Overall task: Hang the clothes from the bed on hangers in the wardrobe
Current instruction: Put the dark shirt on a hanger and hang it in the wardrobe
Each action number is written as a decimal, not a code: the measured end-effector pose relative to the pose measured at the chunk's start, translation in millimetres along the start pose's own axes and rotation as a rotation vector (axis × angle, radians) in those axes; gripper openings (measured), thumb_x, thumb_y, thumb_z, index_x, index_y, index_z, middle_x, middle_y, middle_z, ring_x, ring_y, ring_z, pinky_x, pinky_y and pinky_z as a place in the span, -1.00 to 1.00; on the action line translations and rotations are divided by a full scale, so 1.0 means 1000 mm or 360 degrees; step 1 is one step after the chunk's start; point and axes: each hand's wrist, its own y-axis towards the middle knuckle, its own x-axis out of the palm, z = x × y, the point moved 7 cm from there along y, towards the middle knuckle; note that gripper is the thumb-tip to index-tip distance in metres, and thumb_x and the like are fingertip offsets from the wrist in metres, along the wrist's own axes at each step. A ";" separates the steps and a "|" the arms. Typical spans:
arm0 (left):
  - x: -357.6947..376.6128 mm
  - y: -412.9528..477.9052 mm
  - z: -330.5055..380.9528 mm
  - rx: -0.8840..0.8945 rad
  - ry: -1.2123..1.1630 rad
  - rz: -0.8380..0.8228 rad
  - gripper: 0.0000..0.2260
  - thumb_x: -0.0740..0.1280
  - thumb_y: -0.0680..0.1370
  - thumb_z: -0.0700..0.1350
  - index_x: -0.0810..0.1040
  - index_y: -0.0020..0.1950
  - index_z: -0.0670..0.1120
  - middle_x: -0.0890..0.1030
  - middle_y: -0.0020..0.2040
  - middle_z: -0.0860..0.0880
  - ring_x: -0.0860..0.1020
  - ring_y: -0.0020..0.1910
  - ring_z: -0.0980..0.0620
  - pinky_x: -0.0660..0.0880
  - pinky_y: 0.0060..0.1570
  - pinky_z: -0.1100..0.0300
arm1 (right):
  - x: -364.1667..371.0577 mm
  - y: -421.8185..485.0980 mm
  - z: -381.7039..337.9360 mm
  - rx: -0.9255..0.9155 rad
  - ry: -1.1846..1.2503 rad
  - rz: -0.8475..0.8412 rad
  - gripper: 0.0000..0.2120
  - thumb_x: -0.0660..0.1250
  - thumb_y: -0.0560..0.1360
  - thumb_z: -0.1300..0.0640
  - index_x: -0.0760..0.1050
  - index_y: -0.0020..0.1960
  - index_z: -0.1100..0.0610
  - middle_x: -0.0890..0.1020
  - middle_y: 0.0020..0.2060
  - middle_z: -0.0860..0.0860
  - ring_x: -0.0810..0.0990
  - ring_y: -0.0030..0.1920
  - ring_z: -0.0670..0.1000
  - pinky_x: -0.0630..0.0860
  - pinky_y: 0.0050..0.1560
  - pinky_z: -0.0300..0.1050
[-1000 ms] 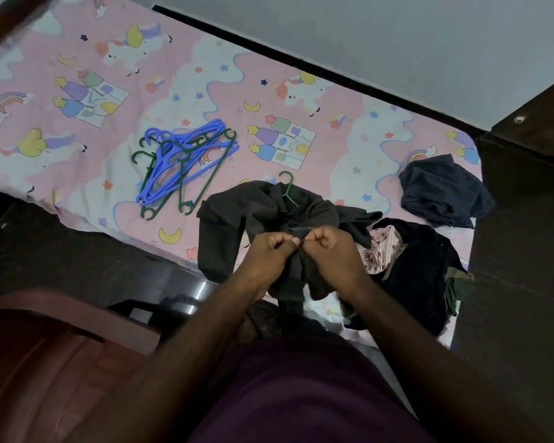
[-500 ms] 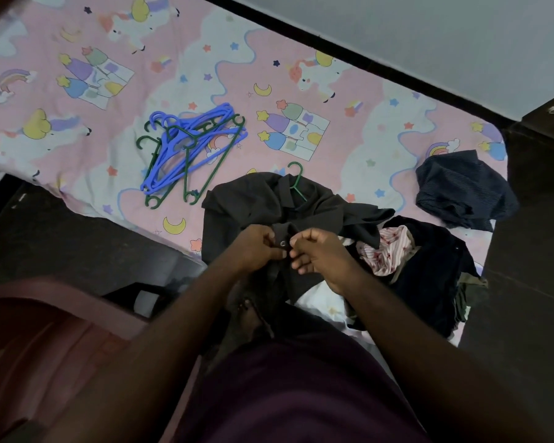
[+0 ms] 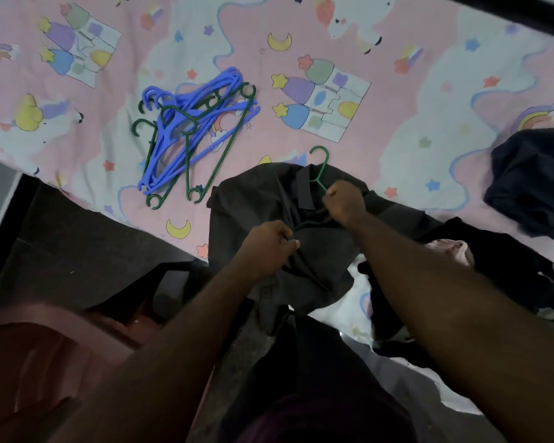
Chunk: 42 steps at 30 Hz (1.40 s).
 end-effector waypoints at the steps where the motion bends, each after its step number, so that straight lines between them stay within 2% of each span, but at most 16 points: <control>1: 0.003 0.008 0.000 -0.0006 -0.0012 -0.0004 -0.81 0.41 0.52 -0.07 0.59 0.06 -0.15 0.53 -0.27 0.08 0.49 -0.25 0.14 0.35 -0.27 0.36 | 0.003 0.015 0.000 -0.0023 -0.0079 0.0014 -0.87 0.34 0.46 0.19 0.56 -0.06 0.25 0.63 -0.05 0.21 0.59 0.03 0.23 0.55 0.02 0.05; 4: 0.010 0.027 -0.005 -0.0030 -0.0019 -0.0037 -0.86 0.41 0.52 -0.07 0.58 0.00 -0.12 0.49 -0.33 0.12 0.44 -0.35 0.25 0.32 -0.37 0.52 | 0.012 0.048 0.002 -0.0019 -0.0323 0.0013 -0.72 0.35 0.48 0.10 0.52 0.15 0.17 0.48 0.19 0.17 0.44 0.25 0.22 0.44 0.22 0.12; 8: 0.014 0.052 -0.016 -0.0091 -0.0007 -0.0065 -0.87 0.40 0.53 -0.07 0.58 -0.02 -0.11 0.53 -0.29 0.10 0.46 -0.32 0.24 0.33 -0.34 0.53 | 0.034 0.079 0.020 0.0108 -0.0584 -0.0092 -0.55 0.39 0.48 0.02 0.42 0.31 0.14 0.29 0.38 0.16 0.27 0.38 0.23 0.24 0.36 0.25; 11: 0.011 0.056 -0.028 -0.0157 -0.0002 -0.0068 -0.88 0.40 0.53 -0.06 0.58 -0.01 -0.08 0.58 -0.23 0.09 0.51 -0.26 0.24 0.32 -0.31 0.54 | 0.044 0.088 0.032 0.0082 -0.0732 -0.0121 -0.63 0.37 0.51 0.05 0.44 0.28 0.12 0.28 0.39 0.19 0.25 0.39 0.25 0.21 0.36 0.32; 14: 0.006 0.054 -0.042 -0.0252 0.0003 -0.0059 -0.89 0.40 0.52 -0.04 0.59 -0.05 -0.07 0.64 -0.18 0.03 0.58 -0.17 0.12 0.41 -0.22 0.36 | 0.039 0.098 0.029 -0.0041 -0.0818 0.0012 -0.72 0.30 0.54 0.11 0.47 0.24 0.13 0.41 0.27 0.19 0.38 0.29 0.24 0.30 0.30 0.26; 17: 0.004 0.049 -0.046 -0.0311 -0.0068 -0.0052 -0.87 0.40 0.52 -0.04 0.60 -0.08 -0.10 0.66 -0.19 -0.03 0.61 -0.15 0.06 0.47 -0.12 0.20 | 0.022 0.100 0.022 -0.0108 -0.0681 0.0098 -0.76 0.25 0.54 0.19 0.43 0.20 0.15 0.53 0.12 0.17 0.52 0.13 0.25 0.36 0.20 0.13; 22: 0.010 0.038 -0.025 -0.0235 -0.0210 -0.0061 -0.86 0.41 0.53 -0.05 0.61 -0.05 -0.12 0.65 -0.17 -0.09 0.62 -0.14 0.01 0.49 -0.10 0.19 | -0.030 0.087 -0.002 -0.0239 -0.0306 0.0314 -0.64 0.25 0.47 0.34 0.34 0.25 0.23 0.50 0.08 0.26 0.53 0.04 0.31 0.41 -0.04 0.06; 24: 0.010 0.032 -0.018 -0.0192 -0.0252 -0.0055 -0.86 0.41 0.52 -0.05 0.61 -0.05 -0.12 0.65 -0.17 -0.09 0.62 -0.15 -0.01 0.50 -0.10 0.17 | -0.051 0.079 -0.010 -0.0253 -0.0151 0.0409 -0.54 0.25 0.45 0.37 0.28 0.34 0.21 0.51 0.12 0.26 0.52 0.06 0.34 0.42 -0.02 0.08; 26: 0.006 0.020 -0.013 -0.0125 -0.0203 -0.0035 -0.86 0.42 0.51 -0.04 0.61 -0.07 -0.11 0.65 -0.20 -0.08 0.61 -0.19 0.01 0.47 -0.14 0.18 | -0.072 0.068 -0.023 -0.0302 -0.0068 0.0425 -0.47 0.26 0.48 0.35 0.24 0.42 0.22 0.48 0.22 0.26 0.49 0.15 0.34 0.42 0.11 0.12; 29: -0.011 -0.008 -0.012 -0.0053 -0.0133 0.0008 -0.83 0.42 0.50 -0.06 0.61 -0.09 -0.17 0.64 -0.25 -0.11 0.56 -0.31 0.10 0.47 -0.23 0.18 | -0.103 0.044 -0.051 -0.0455 -0.0168 0.0480 -0.64 0.27 0.52 0.31 0.36 0.31 0.31 0.41 0.24 0.29 0.49 0.13 0.33 0.40 0.09 0.07; 31: -0.030 -0.027 -0.008 0.0019 -0.0052 0.0050 -0.86 0.42 0.51 -0.08 0.62 -0.11 -0.15 0.61 -0.33 0.02 0.52 -0.38 0.24 0.44 -0.27 0.27 | -0.129 0.022 -0.075 -0.0546 -0.0275 0.0529 -0.75 0.29 0.52 0.30 0.42 0.19 0.33 0.40 0.19 0.29 0.49 0.04 0.32 0.40 0.01 0.06; 32: -0.044 -0.039 -0.003 0.0067 0.0005 0.0086 -0.89 0.42 0.52 -0.08 0.62 -0.10 -0.13 0.61 -0.33 0.06 0.54 -0.33 0.25 0.44 -0.25 0.28 | -0.145 0.003 -0.091 -0.0606 -0.0305 0.0556 -0.75 0.30 0.51 0.30 0.42 0.17 0.33 0.41 0.17 0.29 0.49 0.02 0.31 0.41 -0.01 0.06; 34: -0.071 -0.054 0.005 0.0139 0.0091 0.0160 -0.91 0.40 0.52 -0.06 0.61 -0.08 -0.07 0.64 -0.24 0.03 0.61 -0.19 0.11 0.49 -0.14 0.21 | -0.177 -0.033 -0.122 -0.0744 -0.0290 0.0616 -0.75 0.30 0.50 0.31 0.43 0.17 0.31 0.47 0.12 0.27 0.50 0.04 0.29 0.41 0.00 0.05; 37: -0.125 -0.083 0.026 0.0304 0.0083 0.0329 -0.91 0.41 0.52 -0.05 0.58 -0.07 -0.06 0.65 -0.19 -0.02 0.62 -0.16 0.01 0.56 -0.07 0.08 | -0.222 -0.110 -0.174 -0.0925 -0.0355 0.0761 -0.75 0.28 0.49 0.29 0.41 0.16 0.22 0.59 0.04 0.20 0.56 0.05 0.25 0.40 -0.06 0.01; 40: -0.187 -0.118 0.060 0.0528 0.0098 0.0584 -0.86 0.42 0.51 -0.08 0.57 0.02 -0.08 0.61 -0.23 0.01 0.58 -0.17 0.01 0.44 -0.12 0.17 | -0.255 -0.194 -0.224 -0.1169 -0.0383 0.0842 -0.69 0.29 0.45 0.29 0.41 0.17 0.13 0.64 -0.01 0.15 0.60 0.01 0.21 0.46 -0.07 0.01; 42: -0.234 -0.151 0.092 0.0754 0.0170 0.0822 -0.76 0.41 0.53 -0.10 0.55 0.16 -0.13 0.63 -0.06 -0.07 0.58 -0.02 -0.04 0.41 -0.04 0.20 | -0.271 -0.251 -0.255 -0.1301 -0.0419 0.0857 -0.69 0.28 0.46 0.29 0.42 0.18 0.09 0.65 -0.01 0.11 0.60 0.00 0.18 0.50 -0.03 0.04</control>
